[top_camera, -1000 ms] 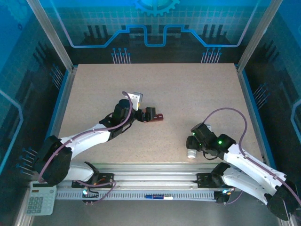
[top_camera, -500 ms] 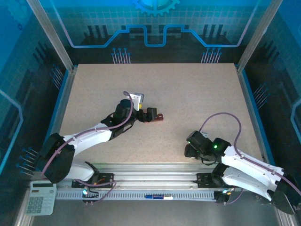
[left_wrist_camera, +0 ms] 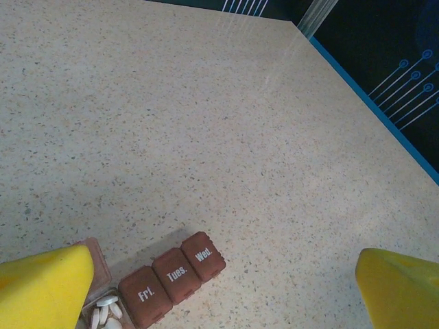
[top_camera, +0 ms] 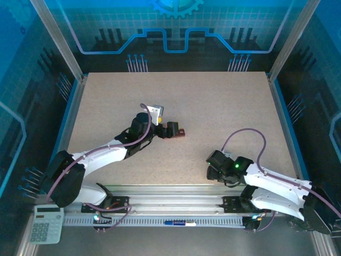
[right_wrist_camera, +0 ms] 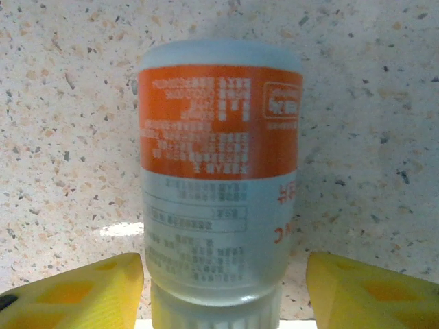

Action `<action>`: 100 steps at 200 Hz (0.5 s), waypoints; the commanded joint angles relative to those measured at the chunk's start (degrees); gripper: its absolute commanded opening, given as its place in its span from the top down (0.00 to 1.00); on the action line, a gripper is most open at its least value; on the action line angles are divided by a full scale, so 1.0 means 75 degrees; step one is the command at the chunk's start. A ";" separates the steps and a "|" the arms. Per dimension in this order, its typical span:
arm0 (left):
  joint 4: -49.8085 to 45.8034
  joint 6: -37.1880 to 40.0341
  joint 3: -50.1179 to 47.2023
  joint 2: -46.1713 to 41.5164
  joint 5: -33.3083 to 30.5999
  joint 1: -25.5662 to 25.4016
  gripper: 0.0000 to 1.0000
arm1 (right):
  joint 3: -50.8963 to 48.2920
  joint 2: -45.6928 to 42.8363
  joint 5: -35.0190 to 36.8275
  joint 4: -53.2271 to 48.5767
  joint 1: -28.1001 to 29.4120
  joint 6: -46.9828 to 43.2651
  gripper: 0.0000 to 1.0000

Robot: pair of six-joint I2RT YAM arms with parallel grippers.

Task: Sort the pills into containers

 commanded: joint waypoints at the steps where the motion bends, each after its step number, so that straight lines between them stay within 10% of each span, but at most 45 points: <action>1: 0.0207 -0.0080 0.0038 0.0075 0.0138 -0.0059 0.01 | -0.0094 0.0123 -0.0012 0.0235 0.0134 0.0169 0.37; 100: 0.0352 -0.0096 -0.0067 0.0069 0.0156 -0.0055 0.01 | -0.0311 0.0196 0.0061 0.0243 0.0259 0.0379 0.51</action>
